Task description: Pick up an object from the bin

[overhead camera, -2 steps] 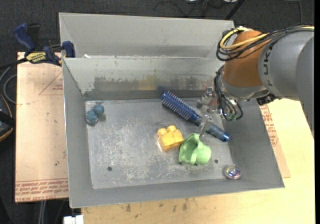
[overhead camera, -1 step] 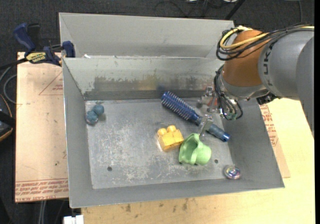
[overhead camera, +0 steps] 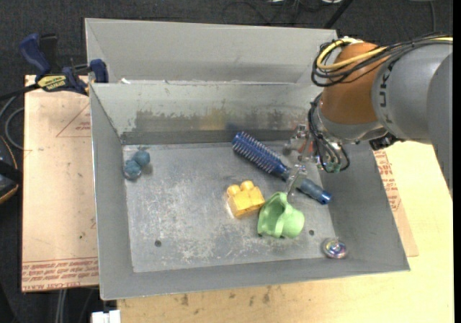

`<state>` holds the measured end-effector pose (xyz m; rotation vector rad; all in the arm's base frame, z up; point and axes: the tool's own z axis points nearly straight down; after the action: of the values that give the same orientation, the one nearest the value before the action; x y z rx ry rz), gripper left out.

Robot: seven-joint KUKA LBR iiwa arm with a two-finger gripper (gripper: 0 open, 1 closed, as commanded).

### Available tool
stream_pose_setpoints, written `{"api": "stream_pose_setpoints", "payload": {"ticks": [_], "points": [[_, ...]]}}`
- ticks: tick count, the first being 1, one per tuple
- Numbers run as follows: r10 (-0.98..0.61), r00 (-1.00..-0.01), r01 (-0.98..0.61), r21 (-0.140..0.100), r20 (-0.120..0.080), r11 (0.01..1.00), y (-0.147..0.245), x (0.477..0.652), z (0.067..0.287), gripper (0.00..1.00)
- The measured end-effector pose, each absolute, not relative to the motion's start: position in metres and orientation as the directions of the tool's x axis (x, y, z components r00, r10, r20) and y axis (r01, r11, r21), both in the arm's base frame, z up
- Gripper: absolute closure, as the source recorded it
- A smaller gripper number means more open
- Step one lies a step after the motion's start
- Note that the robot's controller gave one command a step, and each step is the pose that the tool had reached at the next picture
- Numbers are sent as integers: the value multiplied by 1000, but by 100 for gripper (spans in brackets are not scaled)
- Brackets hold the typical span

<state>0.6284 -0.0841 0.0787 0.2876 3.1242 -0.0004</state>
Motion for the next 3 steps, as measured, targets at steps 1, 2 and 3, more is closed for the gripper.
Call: {"api": "stream_pose_setpoints", "payload": {"ticks": [1, 2, 3], "points": [[181, -983, 181, 0, -4, 983, -83, 629, 79, 0], [181, -984, 181, 1, -1, 984, -83, 629, 79, 100], [179, -984, 179, 1, -9, 984, -82, 631, 156, 100]]}}
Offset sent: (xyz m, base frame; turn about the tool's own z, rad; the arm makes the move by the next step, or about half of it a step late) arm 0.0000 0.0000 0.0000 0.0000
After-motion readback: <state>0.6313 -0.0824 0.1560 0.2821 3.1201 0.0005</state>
